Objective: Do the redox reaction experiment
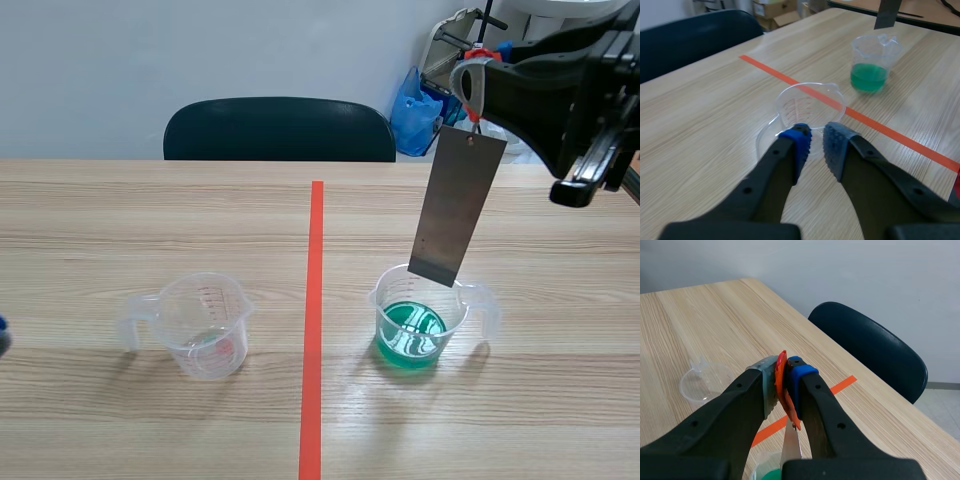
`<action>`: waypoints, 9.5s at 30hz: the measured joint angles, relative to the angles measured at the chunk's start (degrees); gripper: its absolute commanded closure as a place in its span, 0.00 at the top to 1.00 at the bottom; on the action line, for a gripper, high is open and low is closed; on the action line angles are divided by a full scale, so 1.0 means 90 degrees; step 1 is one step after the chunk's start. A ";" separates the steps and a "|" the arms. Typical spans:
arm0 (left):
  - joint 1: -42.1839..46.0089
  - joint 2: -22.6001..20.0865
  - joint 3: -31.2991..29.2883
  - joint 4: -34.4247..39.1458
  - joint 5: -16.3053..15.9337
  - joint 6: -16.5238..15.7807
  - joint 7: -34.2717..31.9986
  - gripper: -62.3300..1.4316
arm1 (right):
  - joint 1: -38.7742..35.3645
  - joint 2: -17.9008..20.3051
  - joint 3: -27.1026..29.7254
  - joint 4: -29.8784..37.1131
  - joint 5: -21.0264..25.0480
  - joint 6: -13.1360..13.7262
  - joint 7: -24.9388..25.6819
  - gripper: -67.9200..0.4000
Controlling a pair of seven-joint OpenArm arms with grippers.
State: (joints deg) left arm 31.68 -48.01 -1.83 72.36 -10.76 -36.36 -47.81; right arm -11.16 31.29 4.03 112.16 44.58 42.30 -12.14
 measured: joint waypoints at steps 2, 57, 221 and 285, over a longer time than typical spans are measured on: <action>-0.0690 0.0007 0.0512 0.0000 -0.0007 -0.0107 0.0461 0.08 | 0.0000 0.0000 0.0000 0.0000 0.0002 0.0000 0.0002 0.02; -0.5848 0.3356 0.4588 -0.1248 -0.1219 -0.0204 0.4056 0.06 | 0.0000 0.0000 0.0000 0.0000 0.0002 0.0000 -0.0027 0.02; 0.4855 0.1579 -0.2365 -0.1858 0.0668 0.1659 -0.4286 1.00 | 0.0000 0.0000 0.0000 0.0000 0.0002 0.0000 -0.0087 0.02; 0.4855 0.1579 -0.2365 -0.1858 0.0668 0.1659 -0.4286 1.00 | 0.3036 -0.1226 -0.3517 -0.0576 0.0100 -0.0267 -0.1214 0.02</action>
State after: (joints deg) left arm 75.37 -33.80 -23.11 55.64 -4.75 -21.43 -86.39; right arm 16.16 20.25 -27.62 106.98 45.47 39.90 -23.07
